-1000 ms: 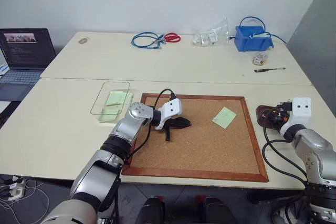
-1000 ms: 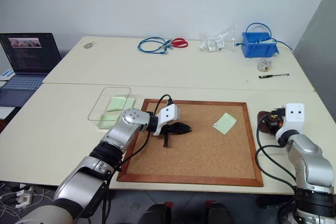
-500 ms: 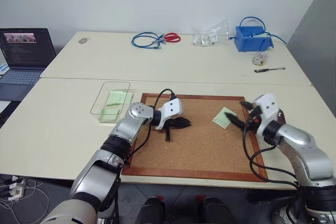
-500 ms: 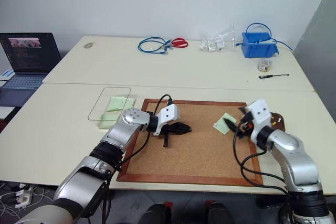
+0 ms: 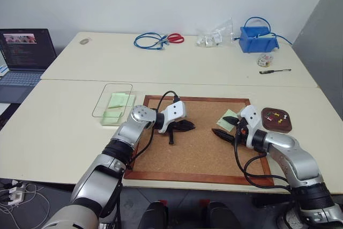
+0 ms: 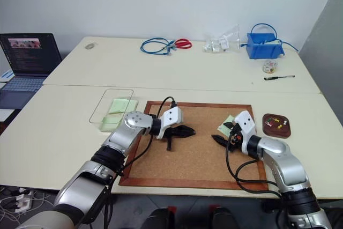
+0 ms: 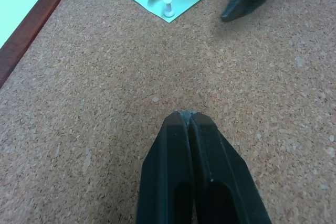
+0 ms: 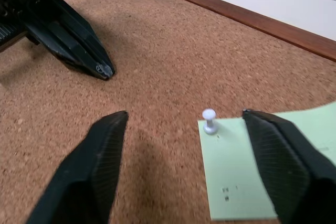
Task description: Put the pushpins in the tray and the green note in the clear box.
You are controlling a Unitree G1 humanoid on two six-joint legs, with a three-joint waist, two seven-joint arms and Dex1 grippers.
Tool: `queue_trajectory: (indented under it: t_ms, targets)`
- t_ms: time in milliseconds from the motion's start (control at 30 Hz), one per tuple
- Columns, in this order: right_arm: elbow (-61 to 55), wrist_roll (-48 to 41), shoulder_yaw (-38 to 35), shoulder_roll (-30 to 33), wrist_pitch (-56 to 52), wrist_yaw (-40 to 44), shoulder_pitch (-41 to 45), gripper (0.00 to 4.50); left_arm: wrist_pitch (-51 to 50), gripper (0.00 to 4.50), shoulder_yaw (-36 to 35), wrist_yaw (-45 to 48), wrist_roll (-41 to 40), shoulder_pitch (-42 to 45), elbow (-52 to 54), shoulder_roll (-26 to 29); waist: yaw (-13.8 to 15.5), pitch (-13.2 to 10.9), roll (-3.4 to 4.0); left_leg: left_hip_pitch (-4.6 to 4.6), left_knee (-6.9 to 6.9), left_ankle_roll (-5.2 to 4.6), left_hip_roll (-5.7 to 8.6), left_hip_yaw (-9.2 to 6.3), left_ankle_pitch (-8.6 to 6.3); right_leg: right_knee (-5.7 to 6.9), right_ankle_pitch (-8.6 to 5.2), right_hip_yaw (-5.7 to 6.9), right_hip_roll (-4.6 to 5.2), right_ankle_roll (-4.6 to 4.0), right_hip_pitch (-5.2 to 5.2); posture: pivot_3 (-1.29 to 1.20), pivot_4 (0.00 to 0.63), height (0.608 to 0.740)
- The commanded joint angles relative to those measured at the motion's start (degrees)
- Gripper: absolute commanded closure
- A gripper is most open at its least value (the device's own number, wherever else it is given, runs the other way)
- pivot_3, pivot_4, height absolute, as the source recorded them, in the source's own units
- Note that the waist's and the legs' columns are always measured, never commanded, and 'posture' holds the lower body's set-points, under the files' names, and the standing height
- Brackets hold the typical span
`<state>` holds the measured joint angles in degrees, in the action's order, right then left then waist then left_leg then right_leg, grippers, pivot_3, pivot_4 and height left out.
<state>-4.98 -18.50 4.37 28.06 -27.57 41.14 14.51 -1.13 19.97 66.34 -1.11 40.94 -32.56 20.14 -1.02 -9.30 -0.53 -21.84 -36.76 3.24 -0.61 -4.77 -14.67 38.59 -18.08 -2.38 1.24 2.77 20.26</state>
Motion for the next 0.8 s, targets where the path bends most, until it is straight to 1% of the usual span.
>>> queue_trajectory:
  t_ms: [33,200,233,267,367,400,433,467,633,800]
  targets:
    - [1.08,0.66,-0.16,-1.32,2.17,-0.17,1.74,1.84,-2.52,4.5,3.22,-0.58,4.31,-2.27,-2.82,0.35,0.01,0.0,0.0,0.0,0.0,0.0,0.0,0.0,0.0,0.0,0.0,0.0,0.0,0.0,0.0,0.0,0.15,0.74]
    - [2.15,1.14,-0.75,-2.11,2.35,-0.39,1.95,2.83,-2.72,4.5,3.24,-0.45,4.32,-2.33,-2.62,0.54,0.0,0.0,0.0,0.0,0.0,0.0,0.0,0.01,0.0,0.0,0.01,-0.01,0.0,-0.01,0.0,0.0,0.15,0.74]
    - [2.32,1.38,-0.73,-2.02,2.54,-0.35,1.91,3.13,-2.76,4.5,3.23,-0.45,4.32,-2.34,-2.62,0.57,-0.01,0.0,0.0,0.01,0.0,0.0,0.0,0.01,0.0,0.0,0.01,-0.01,0.0,-0.01,0.0,0.0,0.15,0.74]
    - [2.36,1.49,-0.75,-1.99,2.6,-0.36,1.82,3.26,-2.83,4.5,3.24,-0.43,4.3,-2.41,-2.51,0.61,-0.01,0.0,0.0,0.01,0.0,0.0,0.0,0.01,0.0,0.0,0.0,-0.01,0.0,-0.01,0.0,0.0,0.15,0.74]
    - [2.38,1.69,-0.85,-2.07,2.72,-0.42,1.7,3.88,-2.98,4.5,3.27,-0.37,4.27,-2.58,-2.22,0.66,-0.01,0.0,0.0,0.0,0.01,0.0,0.0,0.01,0.0,0.0,0.0,-0.01,0.0,0.0,0.01,0.0,0.15,0.74]
    - [2.39,1.74,-0.85,-2.09,2.79,-0.45,1.68,3.95,-3.01,4.5,3.29,-0.35,4.27,-2.63,-2.15,0.68,-0.01,0.0,0.0,0.01,0.01,0.0,0.0,0.01,0.0,0.0,0.0,-0.01,0.0,0.0,0.01,0.0,0.15,0.74]
    - [2.63,1.97,-0.85,-2.17,3.16,-0.63,1.76,4.24,-3.0,4.5,3.31,-0.32,4.27,-2.63,-2.14,0.66,-0.02,0.0,0.0,0.0,0.01,0.0,0.0,0.01,0.0,0.0,0.0,-0.01,0.0,-0.01,0.01,0.0,0.15,0.74]
    - [3.06,2.42,-0.74,-2.21,3.77,-0.87,1.85,4.4,-2.97,4.5,3.34,-0.33,4.29,-2.57,-2.27,0.59,-0.03,0.0,0.0,0.0,0.01,0.0,0.0,0.01,0.0,0.0,0.0,-0.01,0.0,-0.01,0.01,0.0,0.15,0.74]
    - [4.02,3.33,-1.18,-2.4,5.47,-1.48,1.91,4.45,-3.02,4.5,3.39,-0.29,4.27,-2.35,-2.55,0.4,-0.07,0.0,0.0,0.01,0.01,0.0,0.0,0.01,0.0,0.0,0.0,-0.01,0.0,-0.01,0.01,0.0,0.15,0.74]
    - [-3.73,-2.68,-5.84,-3.3,2.06,-2.11,2.16,4.45,-3.05,4.5,3.5,-0.13,4.37,-2.65,-2.39,0.72,-0.08,0.0,0.01,0.0,0.01,0.0,0.0,0.01,0.0,0.0,0.01,-0.01,0.0,-0.02,0.01,0.0,0.15,0.74]
